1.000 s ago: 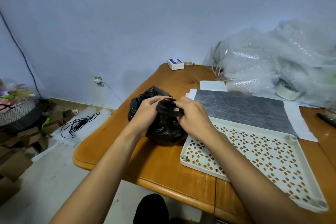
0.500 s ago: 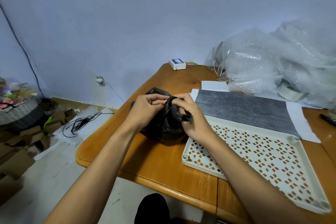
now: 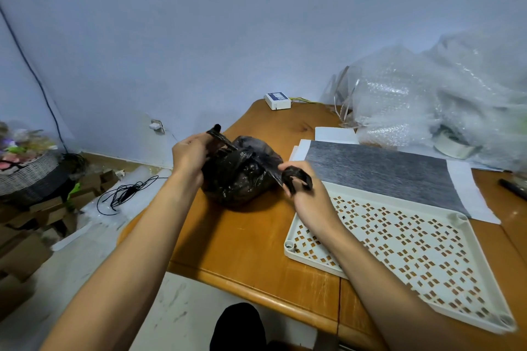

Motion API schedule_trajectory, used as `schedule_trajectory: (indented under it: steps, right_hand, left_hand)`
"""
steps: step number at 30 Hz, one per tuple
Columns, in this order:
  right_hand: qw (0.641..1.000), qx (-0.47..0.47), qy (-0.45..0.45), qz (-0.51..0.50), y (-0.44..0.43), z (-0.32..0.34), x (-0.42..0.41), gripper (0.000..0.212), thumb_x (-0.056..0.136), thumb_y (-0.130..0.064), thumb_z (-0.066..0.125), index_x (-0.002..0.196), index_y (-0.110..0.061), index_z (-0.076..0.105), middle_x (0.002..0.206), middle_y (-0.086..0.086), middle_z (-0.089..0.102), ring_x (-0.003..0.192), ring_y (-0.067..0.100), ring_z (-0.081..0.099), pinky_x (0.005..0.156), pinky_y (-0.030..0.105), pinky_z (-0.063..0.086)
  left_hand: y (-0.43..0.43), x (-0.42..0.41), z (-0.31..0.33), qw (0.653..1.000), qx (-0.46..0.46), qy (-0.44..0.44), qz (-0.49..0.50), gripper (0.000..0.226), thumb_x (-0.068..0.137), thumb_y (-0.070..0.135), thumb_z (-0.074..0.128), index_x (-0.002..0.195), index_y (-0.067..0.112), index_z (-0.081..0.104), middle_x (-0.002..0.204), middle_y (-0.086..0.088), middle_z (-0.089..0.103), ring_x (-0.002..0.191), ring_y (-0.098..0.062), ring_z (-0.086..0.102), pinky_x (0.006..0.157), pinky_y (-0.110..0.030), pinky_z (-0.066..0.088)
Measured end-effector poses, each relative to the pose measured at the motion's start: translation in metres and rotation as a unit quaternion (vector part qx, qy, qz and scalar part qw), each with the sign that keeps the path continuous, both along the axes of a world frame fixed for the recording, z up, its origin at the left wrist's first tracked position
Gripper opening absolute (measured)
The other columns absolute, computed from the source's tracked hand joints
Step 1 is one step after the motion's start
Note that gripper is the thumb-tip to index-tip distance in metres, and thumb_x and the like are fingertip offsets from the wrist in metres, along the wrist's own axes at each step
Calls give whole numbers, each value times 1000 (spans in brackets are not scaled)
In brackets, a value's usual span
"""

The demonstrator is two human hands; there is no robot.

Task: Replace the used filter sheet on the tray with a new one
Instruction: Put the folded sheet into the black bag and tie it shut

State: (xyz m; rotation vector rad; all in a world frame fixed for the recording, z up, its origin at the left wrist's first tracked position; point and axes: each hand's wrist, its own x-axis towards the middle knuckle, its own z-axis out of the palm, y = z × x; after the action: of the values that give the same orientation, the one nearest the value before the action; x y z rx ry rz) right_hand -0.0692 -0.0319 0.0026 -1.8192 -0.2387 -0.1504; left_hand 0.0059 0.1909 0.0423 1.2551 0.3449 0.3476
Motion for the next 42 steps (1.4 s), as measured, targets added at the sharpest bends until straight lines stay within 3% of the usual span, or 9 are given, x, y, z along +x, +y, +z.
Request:
schedule_trajectory:
  steps: [6,11,16,21,26,29,31,36,42]
  right_hand:
    - [995,-89,30,-13,-9,-11,1,20,101,-9,42,99,-22,57,96,9,62,75,14,52,62,29,36]
    - [997,-35,57,-24,-13,-5,10,48,104,-21,39,62,-29,60,68,-2,65,71,21,63,74,32,46]
    - [992,63,102,47,-11,7,11,45,101,-34,45,80,-5,70,72,10,71,69,19,63,75,29,50]
    - [955,127,227,142,9,7,19,88,94,-75,22,94,-3,75,86,22,74,66,26,67,68,34,54]
    - [895,299,297,148,10,0,23,60,96,-66,41,94,-17,76,91,10,74,85,27,71,90,47,55]
    - [912,241,306,132,10,-5,26,34,94,-37,63,99,-7,77,93,12,75,87,23,72,97,40,53]
    - [942,144,279,121,13,-9,23,26,90,-12,60,105,3,75,105,19,75,97,31,73,92,42,55]
    - [967,81,219,104,20,-17,15,24,97,-8,51,92,-1,73,79,11,72,70,19,64,66,30,53]
    - [987,-127,74,59,34,-16,9,27,98,-26,48,82,-17,67,62,-2,67,58,17,61,55,39,48]
  left_hand:
    - [12,-2,8,998,-49,-10,42,11,92,-5,59,101,-6,64,96,-19,73,90,-26,70,47,-16,53]
    - [12,-1,8,993,96,-35,60,16,92,4,65,102,-6,73,91,-12,77,83,-18,76,71,-26,61]
    - [-22,-29,28,966,221,-131,4,11,97,5,62,100,4,73,85,-1,80,72,-10,73,61,-22,55]
    - [-68,-71,11,887,379,-248,-92,20,90,1,64,95,15,77,99,6,78,93,-7,73,89,-32,59]
    - [-79,-97,-27,838,458,-263,-136,14,84,6,71,92,15,78,115,7,65,107,-8,64,93,-20,51]
    - [-78,-107,-47,813,473,-265,-213,17,83,3,70,93,13,78,105,5,68,100,-12,66,90,-25,53]
    - [-74,-110,-57,815,456,-244,-262,22,82,-4,64,89,11,80,96,3,74,95,-15,69,88,-29,55]
    - [-50,-100,-64,965,183,-70,-176,27,96,0,53,74,-1,68,72,-20,67,59,-25,63,65,-39,55]
    - [-37,-66,-60,931,166,150,-289,79,86,79,48,93,5,75,88,-18,76,80,-30,73,78,-40,62]
